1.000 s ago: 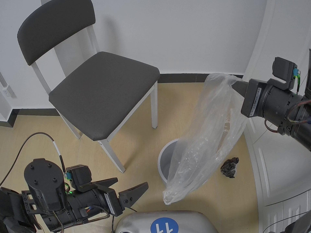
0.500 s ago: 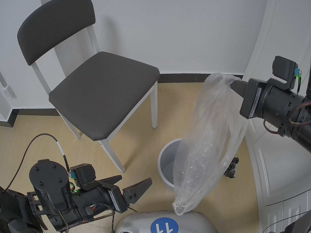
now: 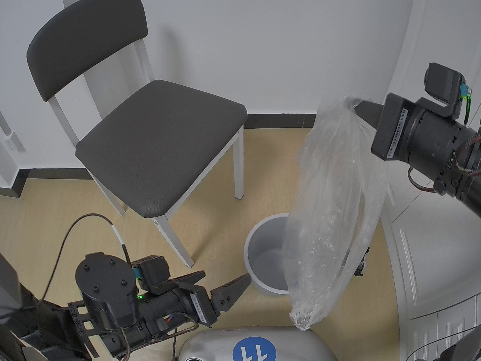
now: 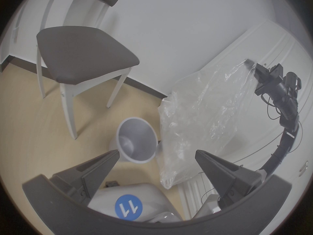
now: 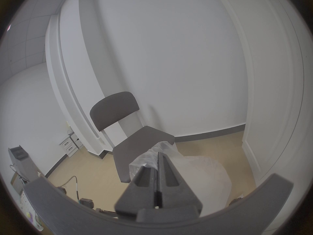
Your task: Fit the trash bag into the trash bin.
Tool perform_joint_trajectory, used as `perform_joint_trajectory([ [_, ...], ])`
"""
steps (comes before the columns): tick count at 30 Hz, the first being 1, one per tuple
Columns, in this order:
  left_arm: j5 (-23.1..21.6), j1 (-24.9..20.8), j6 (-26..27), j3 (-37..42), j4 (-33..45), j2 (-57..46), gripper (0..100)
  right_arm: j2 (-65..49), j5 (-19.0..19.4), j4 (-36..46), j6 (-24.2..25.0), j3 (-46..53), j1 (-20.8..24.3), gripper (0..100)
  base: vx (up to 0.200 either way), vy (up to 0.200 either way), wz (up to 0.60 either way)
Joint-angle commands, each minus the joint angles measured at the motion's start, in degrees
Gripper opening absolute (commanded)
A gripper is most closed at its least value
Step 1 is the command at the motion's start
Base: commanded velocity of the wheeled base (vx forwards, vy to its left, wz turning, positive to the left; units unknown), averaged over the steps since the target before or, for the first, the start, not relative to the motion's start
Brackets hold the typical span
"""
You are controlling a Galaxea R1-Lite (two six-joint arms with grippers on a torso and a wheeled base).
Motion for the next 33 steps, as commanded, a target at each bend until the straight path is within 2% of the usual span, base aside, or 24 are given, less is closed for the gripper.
perform_joint_trajectory([
  [1, -1.34, -1.49, 0.7, 0.17, -8.37, 11.18, 100, 0.66, -0.04, 0.1, -0.01, -1.81, 0.6, 0, 0.0, 0.0, 0.0],
  [7, -1.43, -5.36, 2.11, 1.84, -14.52, 16.98, 100, 0.92, -0.04, 0.18, -0.01, -3.57, 0.6, 0, 0.0, 0.0, 0.0],
  [11, -1.43, -6.06, 3.78, 2.2, -15.22, 19.17, 100, 1.63, -0.04, 0.1, -0.01, -4.62, 0.6, 0, 0.0, 0.0, 0.0],
  [14, -1.43, -6.5, 5.27, 2.02, -19.79, 24.18, 100, 2.42, -0.04, 0.18, -0.01, -6.38, 1.48, 0, 0.0, 0.0, 0.0],
  [25, -1.78, -7.2, 6.85, 0.26, -19.79, 26.12, 100, 2.86, -0.12, 0.45, -0.01, -7.35, 2.36, 0, 0.0, 0.0, 0.0],
  [28, -1.78, -7.11, 9.05, -0.79, -19.79, 26.82, 100, 3.12, -0.12, 0.45, -0.01, -7.96, 3.85, 0, 0.0, 0.0, 0.0],
  [33, -2.31, -6.94, 9.4, -2.11, -19.79, 26.91, 100, 3.3, -0.12, 0.45, -0.01, -8.05, 5.52, 0, 0.0, 0.0, 0.0],
])
